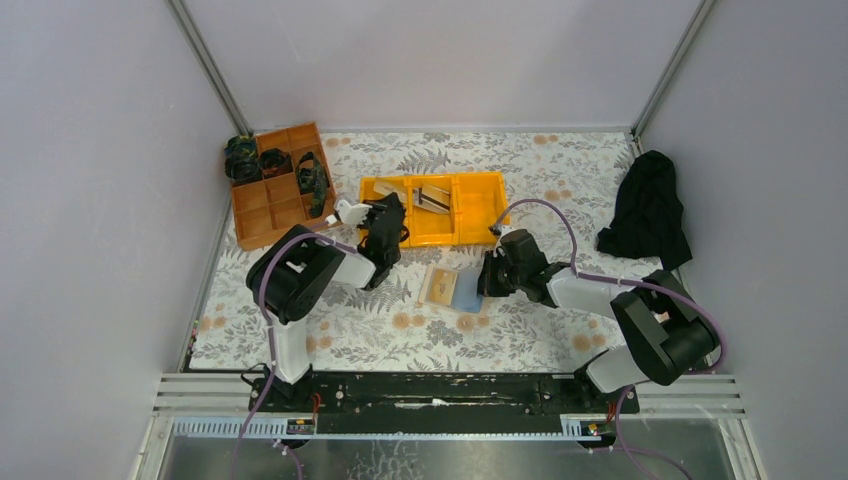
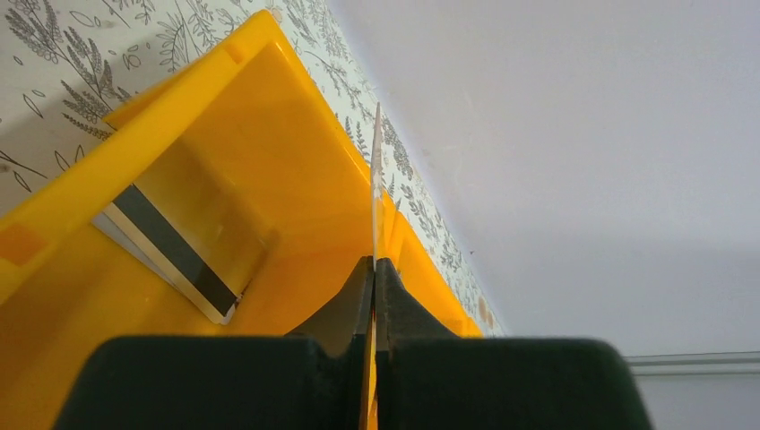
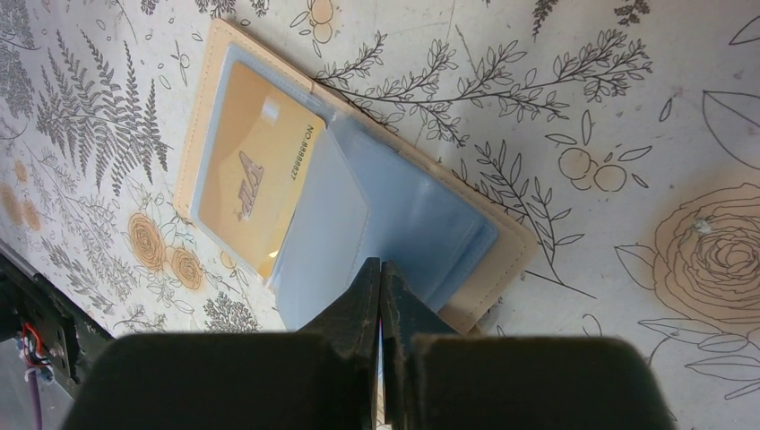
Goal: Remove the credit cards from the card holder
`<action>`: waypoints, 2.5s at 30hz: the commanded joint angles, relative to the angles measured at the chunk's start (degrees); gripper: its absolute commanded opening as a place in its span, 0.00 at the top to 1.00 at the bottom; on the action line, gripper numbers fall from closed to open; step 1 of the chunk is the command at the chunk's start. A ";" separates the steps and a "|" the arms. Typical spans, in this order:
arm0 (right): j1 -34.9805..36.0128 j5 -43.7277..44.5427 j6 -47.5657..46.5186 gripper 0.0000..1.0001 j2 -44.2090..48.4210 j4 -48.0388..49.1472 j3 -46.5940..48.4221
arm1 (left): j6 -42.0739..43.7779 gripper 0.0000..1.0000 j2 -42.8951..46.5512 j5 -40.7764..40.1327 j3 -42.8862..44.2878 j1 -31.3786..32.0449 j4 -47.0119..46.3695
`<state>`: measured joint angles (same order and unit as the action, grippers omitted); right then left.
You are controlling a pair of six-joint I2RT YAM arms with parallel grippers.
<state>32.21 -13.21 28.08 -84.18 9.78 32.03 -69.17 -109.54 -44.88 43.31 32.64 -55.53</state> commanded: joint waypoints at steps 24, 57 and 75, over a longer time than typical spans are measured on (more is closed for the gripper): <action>-0.91 -0.59 -1.25 0.99 -2.83 1.02 0.57 | 1.68 1.00 -3.93 -3.57 0.74 0.50 -2.45; -0.98 -1.33 -1.21 0.99 -3.57 1.58 0.48 | 4.56 0.50 -3.13 2.25 1.08 -1.89 -3.36; -1.00 -1.31 -1.18 0.99 -3.55 1.64 0.44 | 10.74 0.49 7.62 7.93 2.08 -3.70 2.43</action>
<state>31.51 -15.27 28.10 -86.41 13.23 32.25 -61.82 -107.11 -39.09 42.96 30.04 -58.06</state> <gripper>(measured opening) 0.020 0.501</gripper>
